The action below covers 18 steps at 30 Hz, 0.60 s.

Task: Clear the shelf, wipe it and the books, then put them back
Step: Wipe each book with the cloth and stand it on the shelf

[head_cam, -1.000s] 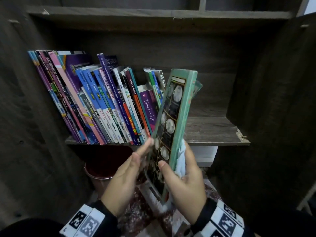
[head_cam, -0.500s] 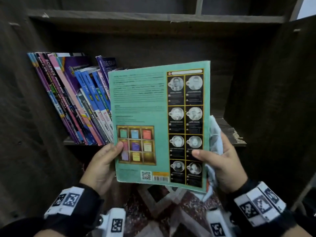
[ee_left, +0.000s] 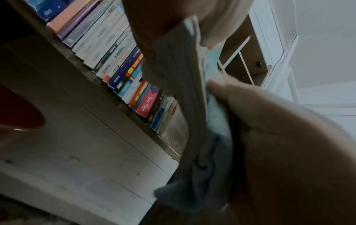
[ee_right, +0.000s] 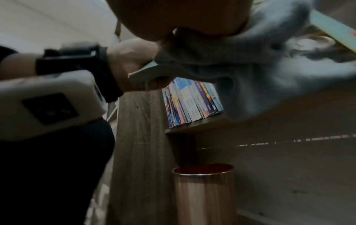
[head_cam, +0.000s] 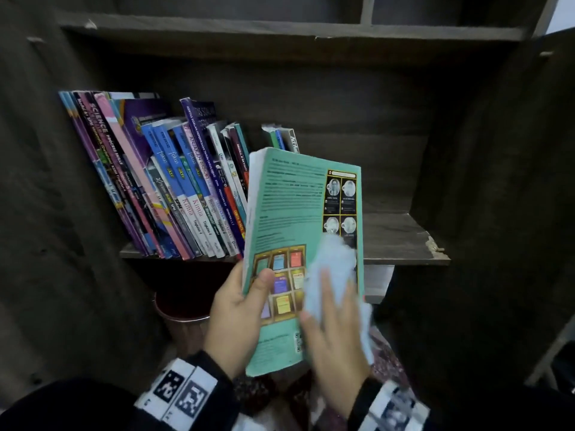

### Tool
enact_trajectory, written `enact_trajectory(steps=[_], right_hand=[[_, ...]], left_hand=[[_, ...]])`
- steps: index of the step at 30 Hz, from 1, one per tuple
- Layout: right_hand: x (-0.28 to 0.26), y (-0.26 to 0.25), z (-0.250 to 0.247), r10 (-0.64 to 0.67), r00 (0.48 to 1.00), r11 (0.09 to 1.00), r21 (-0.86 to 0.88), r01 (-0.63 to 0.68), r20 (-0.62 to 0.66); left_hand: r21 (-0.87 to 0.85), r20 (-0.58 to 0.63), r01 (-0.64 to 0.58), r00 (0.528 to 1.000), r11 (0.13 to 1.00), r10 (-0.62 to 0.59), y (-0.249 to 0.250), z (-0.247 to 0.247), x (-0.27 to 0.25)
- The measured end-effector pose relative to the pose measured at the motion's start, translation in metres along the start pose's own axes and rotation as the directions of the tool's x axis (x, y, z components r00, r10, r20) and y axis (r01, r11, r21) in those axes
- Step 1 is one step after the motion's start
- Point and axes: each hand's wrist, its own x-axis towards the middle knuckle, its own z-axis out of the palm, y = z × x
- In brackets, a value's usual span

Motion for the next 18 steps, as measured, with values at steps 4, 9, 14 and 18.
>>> enact_trajectory(steps=[4,9,14,18], right_hand=[[0.017,0.022,0.006,-0.544,0.835,0.782,-0.312,0.540,0.084],[0.071,0.053,-0.033,-0.013,0.925,0.996,-0.086,-0.021,-0.380],[0.053,0.023,-0.016,0.228,0.911,0.969,0.176,-0.177,-0.344],[0.027,0.004,0.005,-0.431,0.889,0.898,-0.172,0.406,-0.151]], left_hand=[[0.014,0.103,0.008,0.995,1.000,-0.010,-0.002,0.001,-0.007],[0.102,0.206,0.071,0.974,0.992,-0.091,-0.006,-0.005,-0.017],[0.220,0.276,0.028,0.957,0.975,-0.090,-0.011,-0.003,-0.023],[0.203,0.217,-0.010,0.975,0.979,-0.035,-0.012,-0.003,-0.018]])
